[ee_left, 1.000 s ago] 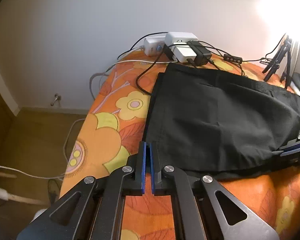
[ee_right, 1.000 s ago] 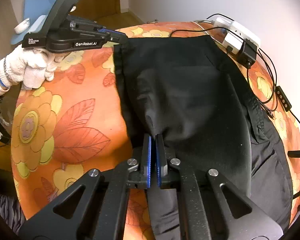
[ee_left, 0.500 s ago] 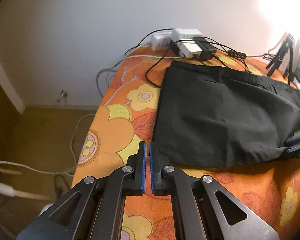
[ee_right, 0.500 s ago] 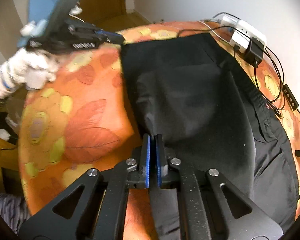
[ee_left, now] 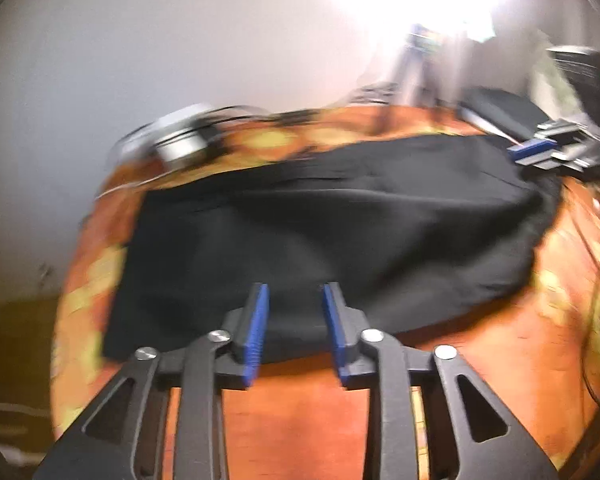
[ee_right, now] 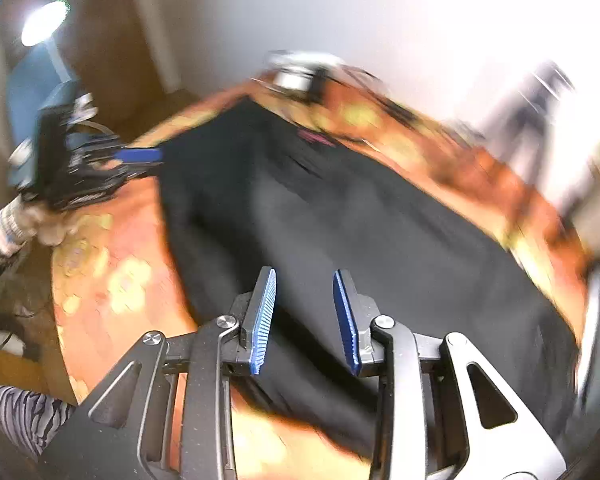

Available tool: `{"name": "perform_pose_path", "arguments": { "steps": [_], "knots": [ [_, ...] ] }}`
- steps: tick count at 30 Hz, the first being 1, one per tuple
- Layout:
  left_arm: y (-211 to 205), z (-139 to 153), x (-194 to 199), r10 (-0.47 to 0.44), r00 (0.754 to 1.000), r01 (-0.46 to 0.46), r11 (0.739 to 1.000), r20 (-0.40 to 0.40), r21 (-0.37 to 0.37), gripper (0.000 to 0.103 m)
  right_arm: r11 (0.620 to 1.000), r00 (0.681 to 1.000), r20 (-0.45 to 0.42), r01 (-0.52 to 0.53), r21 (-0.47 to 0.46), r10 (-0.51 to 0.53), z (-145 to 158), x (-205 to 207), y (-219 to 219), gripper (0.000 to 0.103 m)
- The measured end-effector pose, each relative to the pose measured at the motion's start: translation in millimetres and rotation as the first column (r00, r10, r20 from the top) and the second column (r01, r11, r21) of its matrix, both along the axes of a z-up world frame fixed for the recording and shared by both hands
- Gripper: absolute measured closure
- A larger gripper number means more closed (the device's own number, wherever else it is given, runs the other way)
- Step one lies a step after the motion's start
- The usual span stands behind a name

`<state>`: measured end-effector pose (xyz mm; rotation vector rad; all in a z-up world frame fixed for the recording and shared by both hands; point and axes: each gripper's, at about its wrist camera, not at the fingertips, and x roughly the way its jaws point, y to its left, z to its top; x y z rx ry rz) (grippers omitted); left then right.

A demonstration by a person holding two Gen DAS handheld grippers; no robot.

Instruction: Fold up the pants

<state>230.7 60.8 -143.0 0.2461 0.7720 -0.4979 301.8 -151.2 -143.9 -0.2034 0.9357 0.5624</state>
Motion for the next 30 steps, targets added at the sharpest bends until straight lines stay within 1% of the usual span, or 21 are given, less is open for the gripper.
{"name": "perform_pose_path", "arguments": {
  "steps": [1,3,5,7,9,10,12,14,16,18,21,24,25,27,30],
  "knots": [
    [-17,0,-7,-0.055,0.998,0.055,0.998,-0.003,0.002,0.065,0.998,0.998,-0.021,0.056,-0.008,-0.056,-7,-5,-20,0.071],
    [-44,0,-18,-0.135,0.991,0.135,0.991,-0.015,-0.001,0.064,0.992,0.99,-0.053,0.128,-0.017,-0.129,-17,-11,-47,0.071],
    [-75,-1,-30,-0.222,0.974,0.222,0.975,-0.044,-0.011,0.061,0.981,0.978,-0.074,0.194,-0.014,-0.195,-26,-19,-73,0.07],
    [-102,-4,-40,-0.294,0.953,0.294,0.956,-0.067,-0.014,0.053,0.969,0.965,-0.09,0.247,0.005,-0.245,-33,-22,-94,0.068],
    [-125,-7,-50,-0.351,0.933,0.351,0.936,-0.083,-0.005,0.049,0.955,0.951,-0.106,0.295,0.025,-0.291,-40,-24,-111,0.067],
    [-135,-8,-55,-0.371,0.925,0.372,0.928,-0.085,0.005,0.049,0.949,0.944,-0.118,0.313,0.033,-0.308,-44,-24,-119,0.067],
    [-155,-12,-60,-0.406,0.91,0.41,0.911,-0.082,0.046,0.049,0.943,0.938,-0.126,0.331,0.042,-0.323,-48,-20,-127,0.067],
    [-170,-18,-61,-0.422,0.903,0.428,0.899,-0.076,0.087,0.049,0.944,0.94,-0.121,0.326,0.048,-0.319,-49,-17,-129,0.067],
    [-177,-21,-62,-0.433,0.898,0.439,0.891,-0.072,0.118,0.048,0.95,0.948,-0.104,0.307,0.056,-0.3,-44,-12,-128,0.067],
    [-186,-25,-62,-0.429,0.901,0.433,0.888,-0.062,0.151,0.048,0.957,0.957,-0.085,0.284,0.057,-0.278,-37,-6,-127,0.067],
    [-191,-27,-57,-0.415,0.908,0.419,0.893,-0.058,0.165,0.048,0.974,0.974,-0.042,0.226,0.029,-0.224,-22,24,-123,0.067],
    [-189,-28,-54,-0.415,0.908,0.418,0.895,-0.051,0.158,0.05,0.987,0.988,0.022,0.156,-0.034,-0.155,-14,58,-111,0.067],
    [-188,-28,-52,-0.415,0.909,0.417,0.897,-0.049,0.146,0.056,0.989,0.99,0.034,0.137,-0.05,-0.136,-13,67,-106,0.067],
    [-189,-29,-52,-0.419,0.906,0.423,0.898,-0.054,0.126,0.065,0.995,0.996,0.04,0.084,-0.059,-0.081,-15,82,-96,0.067],
    [-191,-30,-50,-0.426,0.903,0.429,0.896,-0.05,0.112,0.073,0.997,0.999,0.044,-0.009,-0.078,0.012,-22,98,-74,0.067]
  ]
}}
